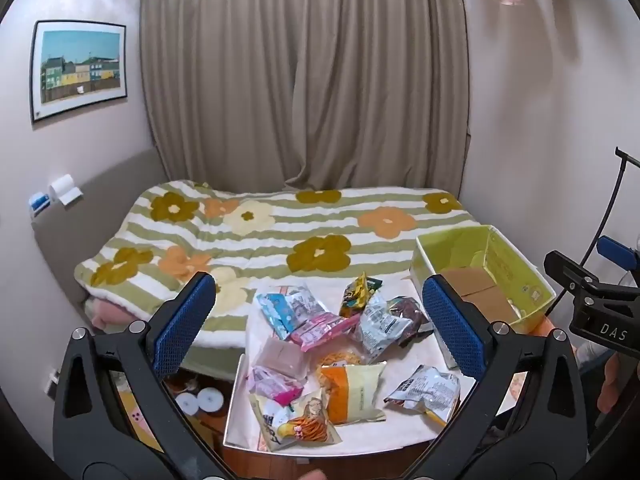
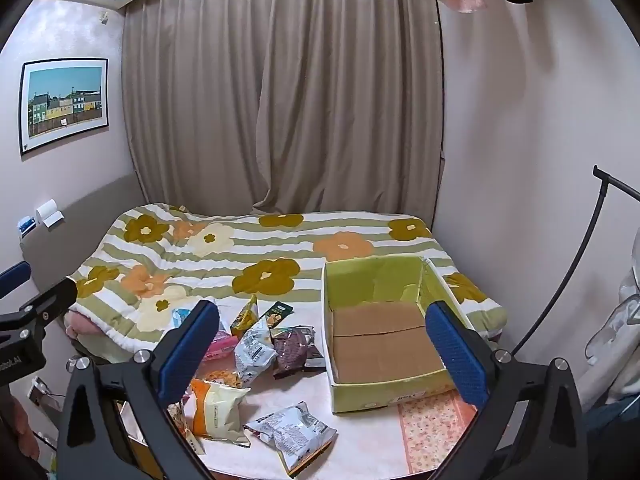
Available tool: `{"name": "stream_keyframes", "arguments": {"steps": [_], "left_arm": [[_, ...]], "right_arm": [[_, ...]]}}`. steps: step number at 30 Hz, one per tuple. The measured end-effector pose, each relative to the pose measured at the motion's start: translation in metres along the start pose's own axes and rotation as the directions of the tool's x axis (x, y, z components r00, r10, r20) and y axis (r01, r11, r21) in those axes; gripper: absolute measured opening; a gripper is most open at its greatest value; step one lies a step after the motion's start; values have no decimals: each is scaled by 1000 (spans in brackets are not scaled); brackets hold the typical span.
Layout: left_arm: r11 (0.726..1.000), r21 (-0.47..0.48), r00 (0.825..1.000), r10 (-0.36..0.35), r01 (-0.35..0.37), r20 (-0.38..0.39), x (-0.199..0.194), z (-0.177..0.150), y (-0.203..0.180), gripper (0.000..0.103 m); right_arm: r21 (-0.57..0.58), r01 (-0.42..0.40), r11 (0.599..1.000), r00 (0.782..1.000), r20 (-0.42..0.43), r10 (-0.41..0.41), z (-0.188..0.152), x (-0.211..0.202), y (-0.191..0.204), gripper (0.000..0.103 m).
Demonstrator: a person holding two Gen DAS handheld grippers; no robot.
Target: Organize snacks
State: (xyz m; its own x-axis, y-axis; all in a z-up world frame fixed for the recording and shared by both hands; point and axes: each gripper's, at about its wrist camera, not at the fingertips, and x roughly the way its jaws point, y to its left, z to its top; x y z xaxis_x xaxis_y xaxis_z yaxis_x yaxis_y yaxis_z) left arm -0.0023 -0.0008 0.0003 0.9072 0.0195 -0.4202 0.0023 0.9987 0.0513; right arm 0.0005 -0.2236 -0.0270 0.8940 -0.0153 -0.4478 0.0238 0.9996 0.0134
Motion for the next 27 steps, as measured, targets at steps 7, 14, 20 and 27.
{"name": "stream_keyframes", "arguments": {"steps": [7,14,20,27], "left_arm": [[1000,-4,1000,-10,10,-14,2,2,-5,103],[1000,-19,1000,-4,4,-19,2,1,1,103],[1000,-27,1000,6,-7,-19,0,0,6,103],[1000,-26,1000,11,-12,-25,-1,-1,9,103]], "right_arm": [[3,8,1000,1000,2,-8,1,1,0,103],[0,-8,1000,1000,7,8,0,-3,3,103],[-12,-24,1000,1000,5,24,-5,9,7,103],[-15,-27,1000,1000,5,27,-5,6,12,103]]}}
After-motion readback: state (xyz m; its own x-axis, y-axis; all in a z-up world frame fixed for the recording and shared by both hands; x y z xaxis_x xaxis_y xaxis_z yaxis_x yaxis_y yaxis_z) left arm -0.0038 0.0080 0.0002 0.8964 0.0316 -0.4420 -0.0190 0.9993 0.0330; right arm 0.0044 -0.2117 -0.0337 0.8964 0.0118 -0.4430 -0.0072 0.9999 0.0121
